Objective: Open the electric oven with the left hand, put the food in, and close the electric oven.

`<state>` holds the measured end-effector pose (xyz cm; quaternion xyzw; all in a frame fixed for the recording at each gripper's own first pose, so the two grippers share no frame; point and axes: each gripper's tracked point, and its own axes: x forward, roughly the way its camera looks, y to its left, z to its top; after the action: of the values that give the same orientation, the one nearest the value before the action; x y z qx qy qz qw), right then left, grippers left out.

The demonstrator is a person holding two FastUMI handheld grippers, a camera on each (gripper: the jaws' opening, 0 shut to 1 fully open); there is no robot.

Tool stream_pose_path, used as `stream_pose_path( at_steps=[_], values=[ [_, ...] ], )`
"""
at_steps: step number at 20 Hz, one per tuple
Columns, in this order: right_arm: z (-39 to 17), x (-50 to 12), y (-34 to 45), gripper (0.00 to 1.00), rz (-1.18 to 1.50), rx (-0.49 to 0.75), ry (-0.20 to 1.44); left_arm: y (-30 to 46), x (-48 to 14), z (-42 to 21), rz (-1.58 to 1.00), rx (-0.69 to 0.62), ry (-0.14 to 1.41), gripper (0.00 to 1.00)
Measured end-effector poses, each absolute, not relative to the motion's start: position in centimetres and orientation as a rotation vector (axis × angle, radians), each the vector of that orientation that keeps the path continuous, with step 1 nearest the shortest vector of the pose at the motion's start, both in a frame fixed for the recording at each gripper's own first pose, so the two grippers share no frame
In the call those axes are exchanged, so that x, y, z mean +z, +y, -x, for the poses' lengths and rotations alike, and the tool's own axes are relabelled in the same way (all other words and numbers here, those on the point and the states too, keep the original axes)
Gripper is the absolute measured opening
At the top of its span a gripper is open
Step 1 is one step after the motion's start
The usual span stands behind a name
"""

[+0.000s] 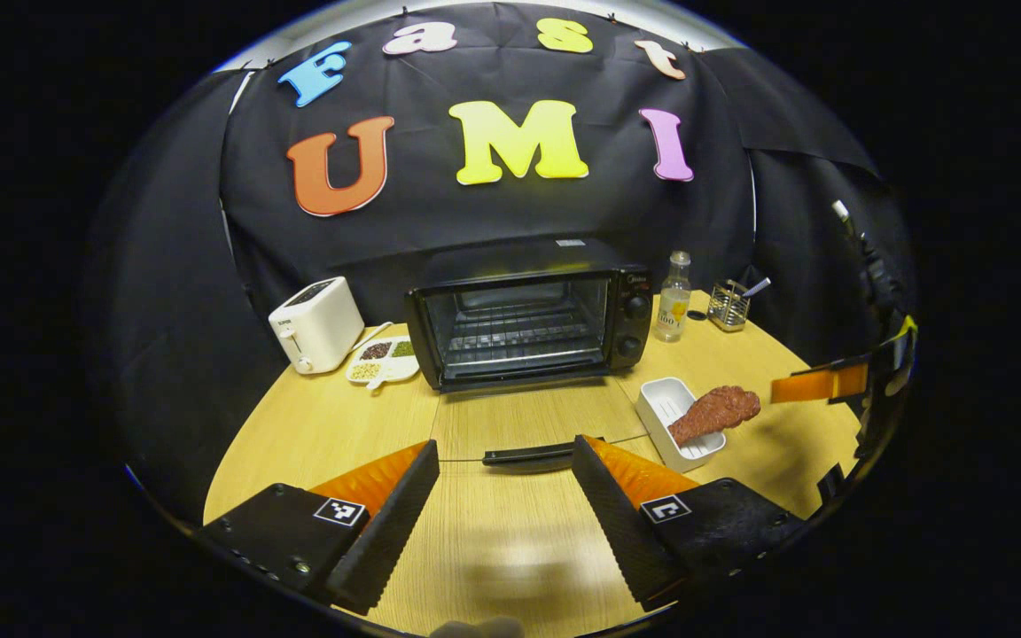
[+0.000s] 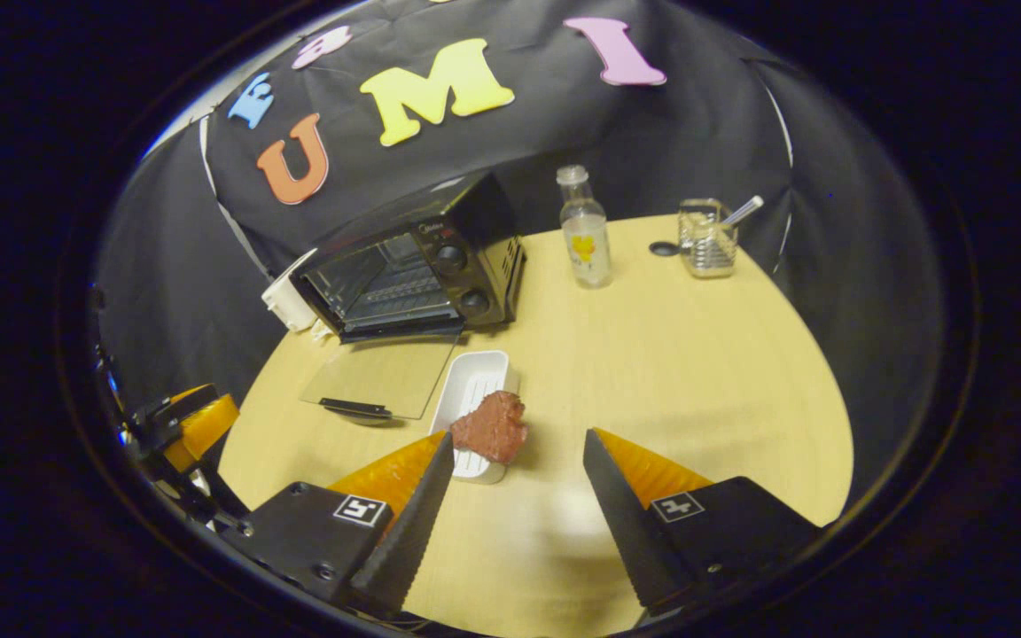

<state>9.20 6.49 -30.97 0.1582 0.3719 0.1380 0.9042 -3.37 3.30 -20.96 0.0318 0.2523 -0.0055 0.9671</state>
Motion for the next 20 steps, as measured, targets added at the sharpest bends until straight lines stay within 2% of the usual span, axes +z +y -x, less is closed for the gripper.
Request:
stream_pose_path(
  at_steps=[3, 6, 7, 8, 10, 13, 20],
  values=[
    [-11.4, -33.2, 8.0, 0.85, -0.379, 0.354, 0.852, 3.6, -19.4, 3.8, -0.063, 0.041, 0.504, 0.97],
    [-12.3, -34.7, 9.4, 0.71, -0.501, 0.413, 0.949, 3.5, -18.9, 4.1, -0.012, 0.11, 0.512, 0.97],
    [-12.4, -35.0, 9.7, 0.6, -0.563, 0.425, 0.989, 3.6, -18.8, 4.2, 0.011, 0.139, 0.517, 0.97],
    [-12.5, -35.2, 10.0, 0.55, -0.621, 0.434, 1.024, 3.8, -18.9, 4.4, 0.035, 0.175, 0.519, 0.97],
    [-12.8, -35.8, 10.2, 0.23, -0.703, 0.437, 1.071, 4.1, -18.8, 4.9, 0.066, 0.227, 0.529, 0.97],
    [-12.7, -35.2, 10.0, 0.18, -0.74, 0.454, 1.108, 4.1, -18.6, 5.8, 0.097, 0.282, 0.525, 0.97],
    [-13.1, -30.4, 10.4, 0.16, -0.728, 0.484, 1.038, 5.5, -17.1, 7.4, 0.083, 0.342, 0.504, 0.97]
  ],
)
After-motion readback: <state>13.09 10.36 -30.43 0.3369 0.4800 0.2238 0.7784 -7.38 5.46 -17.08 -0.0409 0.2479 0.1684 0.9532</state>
